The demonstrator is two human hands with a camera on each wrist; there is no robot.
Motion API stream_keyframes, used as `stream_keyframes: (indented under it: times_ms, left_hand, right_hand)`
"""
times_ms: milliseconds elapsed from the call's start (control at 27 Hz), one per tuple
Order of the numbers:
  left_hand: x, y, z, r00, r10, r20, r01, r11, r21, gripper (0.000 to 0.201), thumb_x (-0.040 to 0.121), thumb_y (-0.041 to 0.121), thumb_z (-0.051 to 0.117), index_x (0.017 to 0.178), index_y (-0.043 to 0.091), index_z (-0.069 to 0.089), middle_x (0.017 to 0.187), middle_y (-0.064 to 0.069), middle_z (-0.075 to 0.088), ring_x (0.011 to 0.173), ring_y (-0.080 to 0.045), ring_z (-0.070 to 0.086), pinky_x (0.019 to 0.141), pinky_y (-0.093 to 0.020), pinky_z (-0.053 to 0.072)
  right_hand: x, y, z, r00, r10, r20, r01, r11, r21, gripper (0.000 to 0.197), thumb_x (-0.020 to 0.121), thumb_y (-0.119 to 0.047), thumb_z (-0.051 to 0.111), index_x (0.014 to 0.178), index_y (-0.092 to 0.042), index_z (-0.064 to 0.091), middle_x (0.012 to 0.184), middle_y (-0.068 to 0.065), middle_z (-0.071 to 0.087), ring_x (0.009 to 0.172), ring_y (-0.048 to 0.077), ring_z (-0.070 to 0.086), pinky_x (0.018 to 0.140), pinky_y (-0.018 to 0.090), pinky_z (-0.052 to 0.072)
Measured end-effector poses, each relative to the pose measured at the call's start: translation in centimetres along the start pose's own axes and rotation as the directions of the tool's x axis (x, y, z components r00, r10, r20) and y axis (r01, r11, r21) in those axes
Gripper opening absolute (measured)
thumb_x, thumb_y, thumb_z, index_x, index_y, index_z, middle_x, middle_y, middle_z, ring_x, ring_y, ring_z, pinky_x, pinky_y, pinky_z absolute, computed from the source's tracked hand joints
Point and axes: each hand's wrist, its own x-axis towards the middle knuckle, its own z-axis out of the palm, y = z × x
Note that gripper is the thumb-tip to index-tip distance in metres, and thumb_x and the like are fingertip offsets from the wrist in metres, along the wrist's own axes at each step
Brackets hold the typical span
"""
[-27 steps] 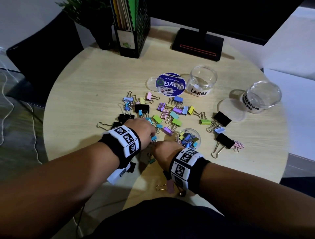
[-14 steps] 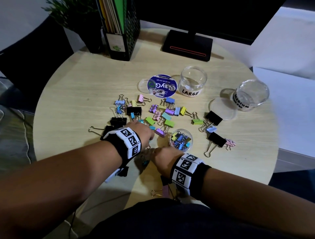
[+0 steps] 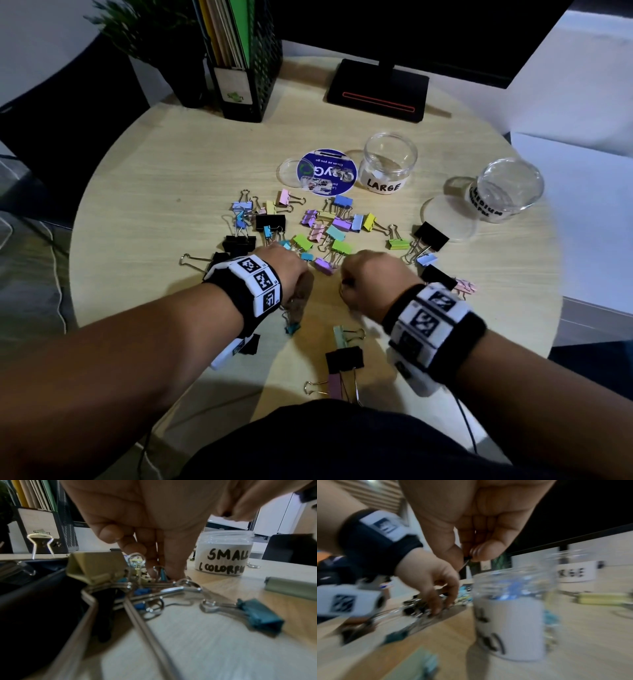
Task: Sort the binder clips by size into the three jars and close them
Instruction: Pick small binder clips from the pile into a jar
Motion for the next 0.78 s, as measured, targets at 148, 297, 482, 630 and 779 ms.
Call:
stream_keyframes:
  times_ms: [148, 297, 482, 630, 779]
  left_hand:
    - [-0.2, 0.1, -0.4, 0.998, -0.001, -0.066, -0.003, 0.998, -0.064, 0.009, 0.088, 0.027, 0.061, 0.092, 0.02, 0.059, 0.097, -0.001, 0.061, 0.095, -0.02, 0.055, 0.071, -0.027, 0.042]
    - [-0.5, 1.1, -1.6, 0.974, 0.01, -0.228, -0.071, 0.963, -0.259, 0.013, 0.086, 0.035, 0.063, 0.087, 0.023, 0.058, 0.09, 0.006, 0.062, 0.086, -0.014, 0.056, 0.07, -0.026, 0.04]
    - [-1.0, 5.1, -3.6, 0.937, 0.119, -0.329, -0.23, 0.918, -0.323, 0.013, 0.088, 0.035, 0.06, 0.095, 0.024, 0.059, 0.094, 0.008, 0.06, 0.09, -0.013, 0.05, 0.076, -0.026, 0.037]
    - [-0.6, 5.5, -2.9, 0.953, 0.188, -0.236, -0.228, 0.962, -0.153, 0.019, 0.091, 0.036, 0.055, 0.107, 0.027, 0.06, 0.113, 0.005, 0.057, 0.112, -0.018, 0.042, 0.092, -0.034, 0.037]
    - [-2.0, 3.3, -1.6, 0.941, 0.134, -0.311, -0.205, 0.956, -0.21, 0.016, 0.087, 0.041, 0.057, 0.099, 0.03, 0.057, 0.103, 0.012, 0.05, 0.108, -0.013, 0.043, 0.099, -0.035, 0.037]
  right_hand:
    - [-1.0, 4.4, 0.1, 0.977, 0.203, -0.063, -0.196, 0.975, 0.102, 0.013, 0.085, -0.025, 0.061, 0.094, -0.015, 0.064, 0.092, 0.002, 0.063, 0.083, 0.017, 0.056, 0.07, 0.024, 0.041]
    - [-1.3, 5.7, 1.1, 0.944, 0.254, -0.21, -0.193, 0.943, 0.272, 0.017, 0.084, -0.026, 0.066, 0.096, -0.016, 0.073, 0.096, 0.004, 0.067, 0.084, 0.02, 0.06, 0.077, 0.024, 0.044]
    - [-1.5, 4.9, 1.8, 0.955, 0.252, -0.157, -0.202, 0.939, 0.28, 0.021, 0.083, -0.018, 0.066, 0.103, -0.014, 0.072, 0.099, 0.008, 0.068, 0.091, 0.025, 0.063, 0.081, 0.029, 0.047]
    - [-1.6, 4.1, 1.6, 0.963, 0.23, -0.139, -0.188, 0.947, 0.261, 0.029, 0.082, -0.01, 0.058, 0.108, -0.013, 0.07, 0.107, 0.01, 0.067, 0.101, 0.027, 0.06, 0.083, 0.028, 0.043]
    - [-1.8, 4.0, 1.8, 0.965, 0.235, -0.118, -0.199, 0.947, 0.253, 0.034, 0.082, -0.009, 0.054, 0.113, -0.016, 0.067, 0.112, 0.006, 0.064, 0.103, 0.023, 0.059, 0.082, 0.024, 0.042]
